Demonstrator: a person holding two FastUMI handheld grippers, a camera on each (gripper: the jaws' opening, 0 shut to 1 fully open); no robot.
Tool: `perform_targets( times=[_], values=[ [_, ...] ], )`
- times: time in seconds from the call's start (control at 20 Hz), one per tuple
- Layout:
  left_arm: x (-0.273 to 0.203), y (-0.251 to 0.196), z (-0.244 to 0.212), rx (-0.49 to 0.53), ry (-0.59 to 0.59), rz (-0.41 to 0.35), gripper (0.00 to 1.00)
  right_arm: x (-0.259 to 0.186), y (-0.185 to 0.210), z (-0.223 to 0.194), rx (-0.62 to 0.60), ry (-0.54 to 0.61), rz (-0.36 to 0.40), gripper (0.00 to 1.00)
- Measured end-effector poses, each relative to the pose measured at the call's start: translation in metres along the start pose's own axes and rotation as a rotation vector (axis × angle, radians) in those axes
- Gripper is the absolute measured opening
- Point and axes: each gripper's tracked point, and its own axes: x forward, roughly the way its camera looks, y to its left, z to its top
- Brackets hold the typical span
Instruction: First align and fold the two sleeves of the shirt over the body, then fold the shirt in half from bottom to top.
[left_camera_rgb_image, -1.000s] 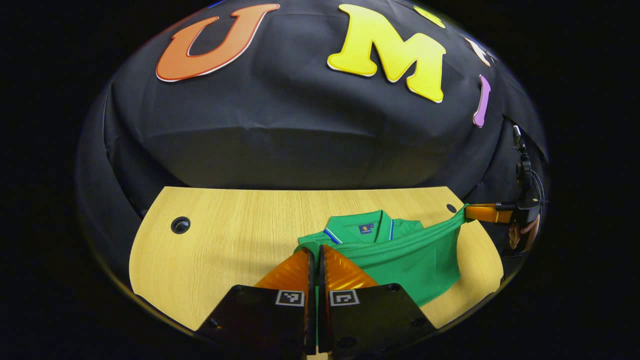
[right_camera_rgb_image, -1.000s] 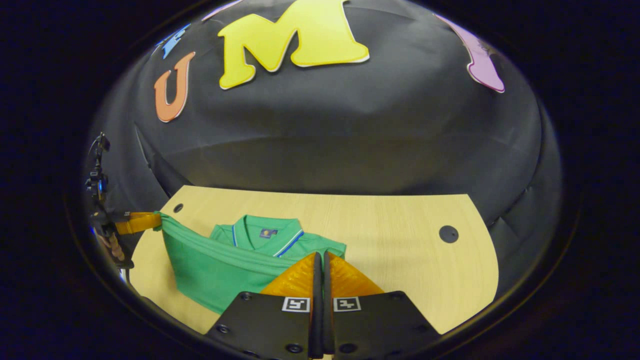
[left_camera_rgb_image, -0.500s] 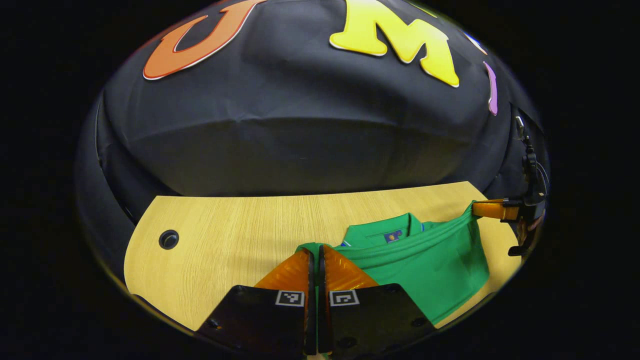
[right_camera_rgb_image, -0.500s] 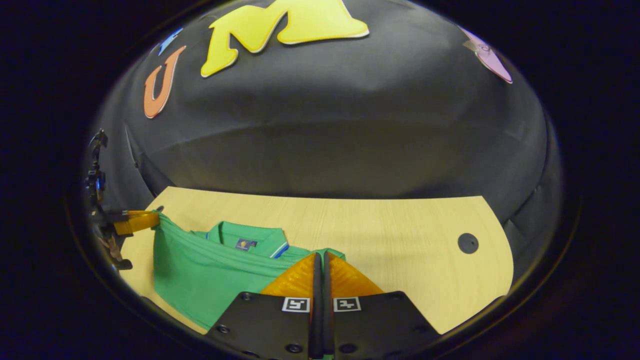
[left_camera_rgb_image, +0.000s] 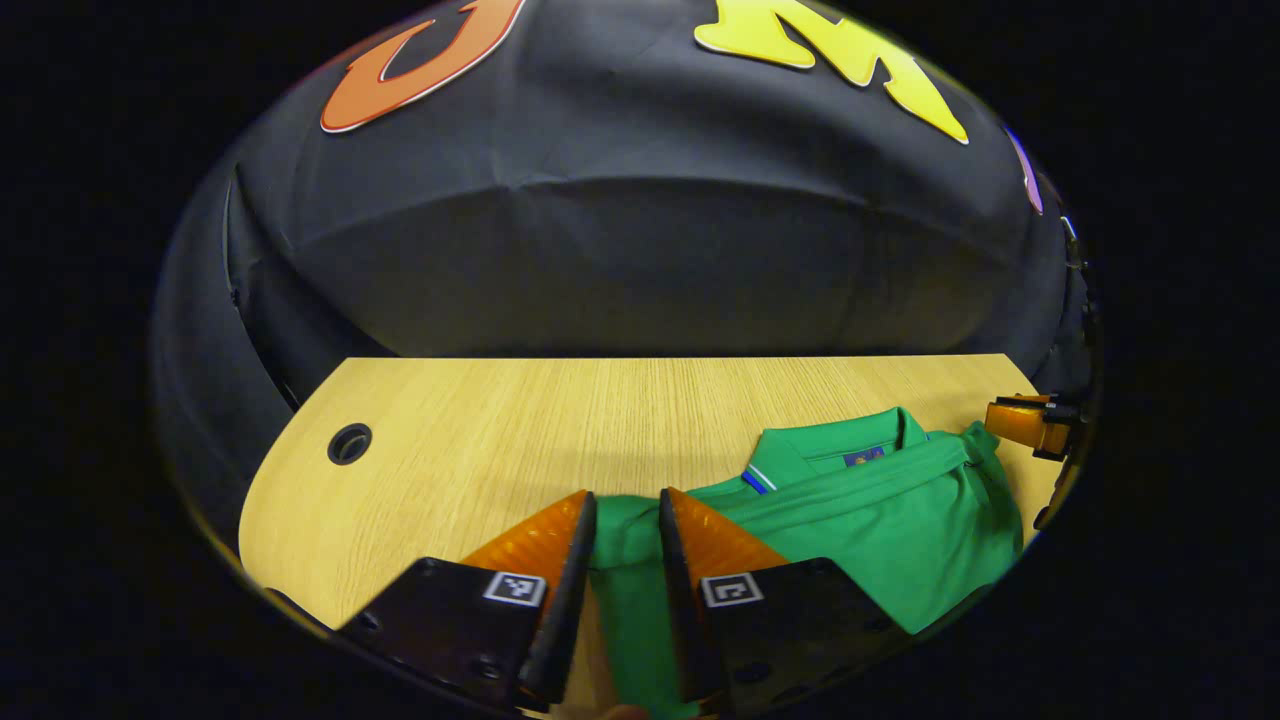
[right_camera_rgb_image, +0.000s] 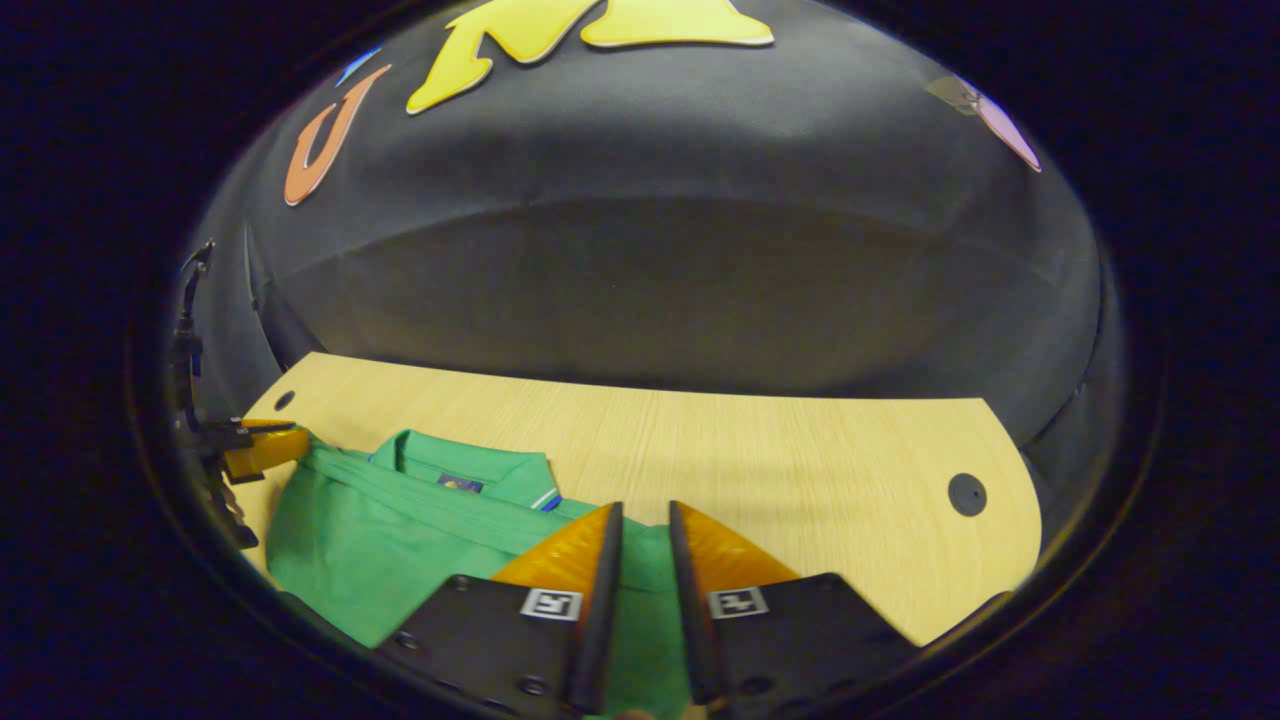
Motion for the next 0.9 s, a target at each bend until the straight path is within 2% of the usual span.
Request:
perform_targets(
  times=[0.05, 0.1, 0.2, 0.35, 0.5, 0.6, 0.65, 0.75, 0.9],
  values=[
    [-0.004, -0.004, 0.005, -0.019, -0.014, -0.014, 0.5, -0.004, -0.002, 0.006, 0.013, -0.013, -0.008, 0.55],
    [-0.007, -0.003, 0.012, -0.031, -0.03, -0.007, 0.67, -0.008, -0.004, 0.009, 0.024, -0.02, -0.021, 0.64],
    [-0.018, 0.004, 0.019, -0.041, -0.054, 0.013, 1.0, -0.022, -0.01, 0.015, 0.037, -0.033, -0.057, 0.9],
    [-0.054, 0.001, 0.043, -0.065, -0.095, 0.004, 1.0, -0.058, -0.012, 0.03, 0.025, -0.079, -0.11, 0.92],
    [-0.099, -0.001, 0.076, -0.068, -0.165, -0.009, 1.0, -0.111, -0.001, 0.046, 0.01, -0.144, -0.123, 0.93],
    [-0.138, -0.001, 0.095, -0.067, -0.204, -0.015, 1.0, -0.155, 0.011, 0.059, -0.01, -0.196, -0.123, 0.92],
    [-0.16, -0.002, 0.104, -0.066, -0.228, -0.016, 1.0, -0.179, 0.015, 0.067, -0.021, -0.23, -0.125, 0.97],
    [-0.207, -0.004, 0.124, -0.061, -0.29, -0.02, 1.0, -0.228, 0.024, 0.087, -0.023, -0.302, -0.128, 0.93],
    [-0.285, -0.009, 0.144, -0.051, -0.377, -0.011, 1.0, -0.31, 0.034, 0.106, -0.015, -0.413, -0.14, 0.95]
  ],
)
